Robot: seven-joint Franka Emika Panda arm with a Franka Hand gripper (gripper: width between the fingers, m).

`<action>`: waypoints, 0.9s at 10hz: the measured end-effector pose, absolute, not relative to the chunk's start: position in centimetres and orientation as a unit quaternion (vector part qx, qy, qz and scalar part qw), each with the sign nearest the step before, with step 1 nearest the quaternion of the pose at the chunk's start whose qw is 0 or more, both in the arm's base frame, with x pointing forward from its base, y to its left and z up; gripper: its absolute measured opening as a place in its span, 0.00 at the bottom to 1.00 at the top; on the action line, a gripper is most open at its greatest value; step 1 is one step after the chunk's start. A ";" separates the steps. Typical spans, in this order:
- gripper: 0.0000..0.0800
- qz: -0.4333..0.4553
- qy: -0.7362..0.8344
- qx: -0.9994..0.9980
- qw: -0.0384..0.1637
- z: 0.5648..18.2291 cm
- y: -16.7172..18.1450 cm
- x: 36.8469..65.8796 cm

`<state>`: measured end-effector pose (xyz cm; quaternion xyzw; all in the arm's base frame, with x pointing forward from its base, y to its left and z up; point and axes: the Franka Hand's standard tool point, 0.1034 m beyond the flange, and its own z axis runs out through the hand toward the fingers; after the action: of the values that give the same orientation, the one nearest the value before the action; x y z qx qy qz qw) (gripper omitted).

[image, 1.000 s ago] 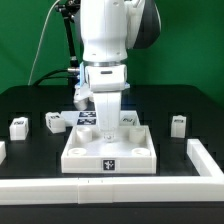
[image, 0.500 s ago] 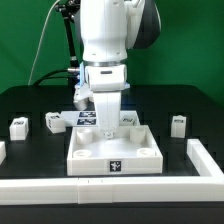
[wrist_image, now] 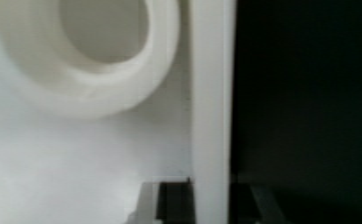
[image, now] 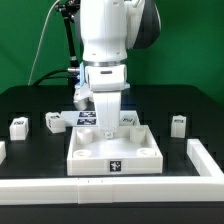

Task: Assemble one leg

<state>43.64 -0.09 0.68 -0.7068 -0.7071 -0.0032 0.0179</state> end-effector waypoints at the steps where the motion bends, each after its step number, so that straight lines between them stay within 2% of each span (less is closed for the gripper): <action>1: 0.07 -0.002 -0.710 -0.704 0.018 0.7 -0.2 44.0; 9: 0.07 -0.022 -0.699 -0.714 0.016 0.7 4.7 48.0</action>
Offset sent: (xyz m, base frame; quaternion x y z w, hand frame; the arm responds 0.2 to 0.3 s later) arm 0.0335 0.0390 -0.0040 -0.0022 0.0148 -0.0235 0.9996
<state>47.95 4.74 0.70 -0.7141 -0.6995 -0.0223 0.0156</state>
